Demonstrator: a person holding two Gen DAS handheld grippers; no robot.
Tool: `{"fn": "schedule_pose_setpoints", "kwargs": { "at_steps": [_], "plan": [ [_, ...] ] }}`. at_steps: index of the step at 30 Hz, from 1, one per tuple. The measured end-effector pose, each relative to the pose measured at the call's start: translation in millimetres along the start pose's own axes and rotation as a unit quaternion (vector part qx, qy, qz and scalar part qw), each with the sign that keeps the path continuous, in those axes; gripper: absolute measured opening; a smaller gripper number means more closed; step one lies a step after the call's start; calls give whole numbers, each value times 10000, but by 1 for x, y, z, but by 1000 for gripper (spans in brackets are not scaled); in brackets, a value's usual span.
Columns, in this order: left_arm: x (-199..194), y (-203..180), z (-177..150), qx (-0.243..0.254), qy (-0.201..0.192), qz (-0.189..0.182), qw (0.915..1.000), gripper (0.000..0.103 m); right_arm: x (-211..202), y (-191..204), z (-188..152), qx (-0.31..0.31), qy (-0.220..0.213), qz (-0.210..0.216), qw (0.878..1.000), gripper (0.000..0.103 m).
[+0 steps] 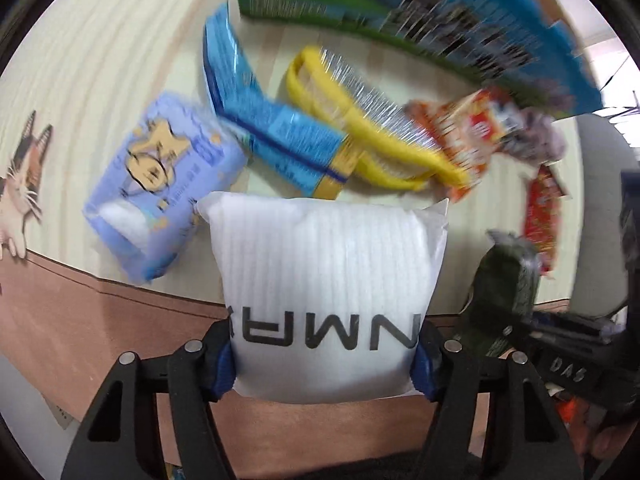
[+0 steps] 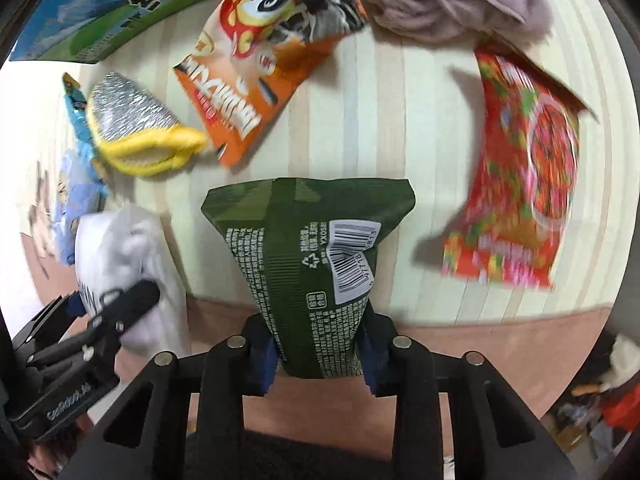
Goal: Organize soft objects
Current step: 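Carry both bags into the box and open both grippers to release them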
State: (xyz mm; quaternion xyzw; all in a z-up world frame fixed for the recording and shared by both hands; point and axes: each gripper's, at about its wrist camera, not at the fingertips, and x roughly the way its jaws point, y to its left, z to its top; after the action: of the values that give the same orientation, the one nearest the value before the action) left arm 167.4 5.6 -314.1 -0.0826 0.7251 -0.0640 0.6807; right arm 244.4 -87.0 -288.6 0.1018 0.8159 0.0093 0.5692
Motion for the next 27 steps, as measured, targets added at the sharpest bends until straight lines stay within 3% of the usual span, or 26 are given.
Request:
{"fn": "schedule_pose_setpoints", "kwargs": {
  "at_steps": [5,10,12,14,19,24,27],
  "plan": [
    [-87,-23,4,216,-503,-345,9979,65,-40,1,-38,191,-326,523,9979,34],
    [-154,-47,55,638,-968,-510,9919,65,-115,0,-49,176,-951,955,9907,34],
    [-175,-63,91,792,-1100,-480,9896,65,-149,1,-40,56,-1185,996,9879,34],
    [-191,-75,124,867,-1205,-398,9881,65,-182,0,-15,-47,-1416,940,9854,34],
    [-178,-103,224,821,-1027,-315,9908,65,-246,4,76,-222,-1937,478,9796,34],
    [-108,-110,302,809,-496,-173,9953,66,-240,8,169,-205,-1793,62,9836,33],
    [-78,-118,327,801,-184,-120,9965,66,-229,10,215,-190,-1506,-88,9884,33]
  ]
}}
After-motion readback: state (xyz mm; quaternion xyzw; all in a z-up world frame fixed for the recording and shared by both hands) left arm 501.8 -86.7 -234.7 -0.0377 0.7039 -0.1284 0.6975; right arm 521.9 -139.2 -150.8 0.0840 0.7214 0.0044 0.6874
